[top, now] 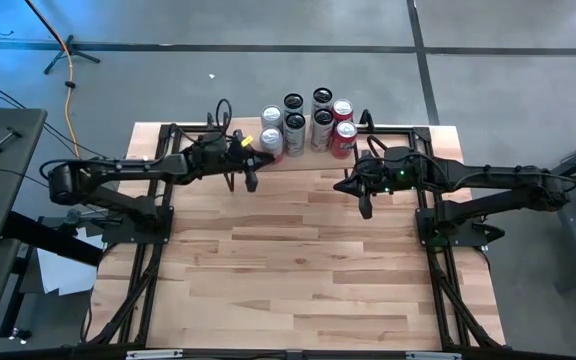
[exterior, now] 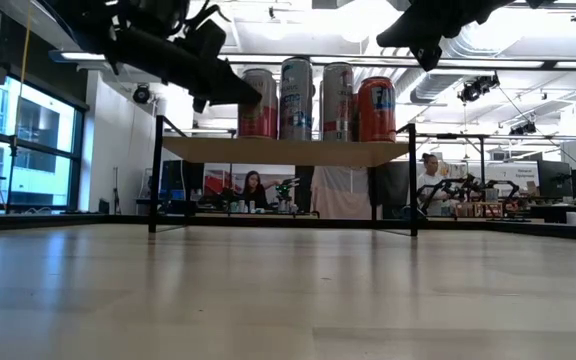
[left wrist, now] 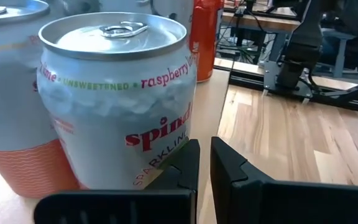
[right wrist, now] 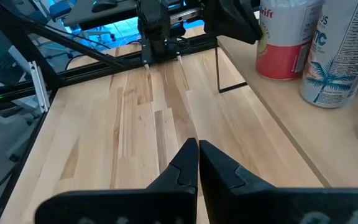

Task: Place canned beverage on shelf
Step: Put the silver soda can on the shelf, then return to Home Position

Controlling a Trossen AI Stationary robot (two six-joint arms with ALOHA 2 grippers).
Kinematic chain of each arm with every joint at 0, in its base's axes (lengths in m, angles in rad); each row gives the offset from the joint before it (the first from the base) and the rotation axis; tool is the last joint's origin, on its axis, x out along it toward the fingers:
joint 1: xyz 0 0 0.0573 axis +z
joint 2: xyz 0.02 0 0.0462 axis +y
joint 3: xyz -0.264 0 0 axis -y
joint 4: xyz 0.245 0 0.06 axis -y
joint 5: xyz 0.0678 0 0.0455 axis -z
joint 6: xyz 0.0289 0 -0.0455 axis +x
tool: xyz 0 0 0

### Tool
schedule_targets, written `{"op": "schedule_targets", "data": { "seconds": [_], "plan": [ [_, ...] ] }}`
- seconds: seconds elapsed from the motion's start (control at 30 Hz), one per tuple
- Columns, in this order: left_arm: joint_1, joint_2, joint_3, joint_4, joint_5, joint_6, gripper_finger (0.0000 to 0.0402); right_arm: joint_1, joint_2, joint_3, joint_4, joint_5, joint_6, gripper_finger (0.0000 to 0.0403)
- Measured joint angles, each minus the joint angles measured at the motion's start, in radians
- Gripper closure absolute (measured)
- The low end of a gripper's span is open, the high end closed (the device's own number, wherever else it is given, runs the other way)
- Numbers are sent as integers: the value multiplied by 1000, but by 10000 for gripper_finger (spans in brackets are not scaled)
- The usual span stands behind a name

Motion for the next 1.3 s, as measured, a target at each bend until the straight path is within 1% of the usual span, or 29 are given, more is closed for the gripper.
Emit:
{"op": "schedule_targets", "data": {
  "seconds": [0.2,0.4,0.73,0.9,1.07,1.17,1.3],
  "plan": [
    [5,4,0,4,-3,13,401,0,0,0,0,4,0,403],
    [5,4,0,19,-5,30,401,0,0,0,0,38,0,403],
    [33,4,0,20,-4,37,401,0,0,0,0,38,3,403],
    [38,-2,0,16,-1,-4,401,0,0,0,2,37,13,403],
    [7,-74,1,15,102,-34,401,7,0,0,3,37,53,403],
    [-28,-149,6,15,109,-72,401,7,0,0,12,37,53,403],
    [-82,-275,18,18,109,-104,401,7,0,0,92,11,52,403]
  ]
}}
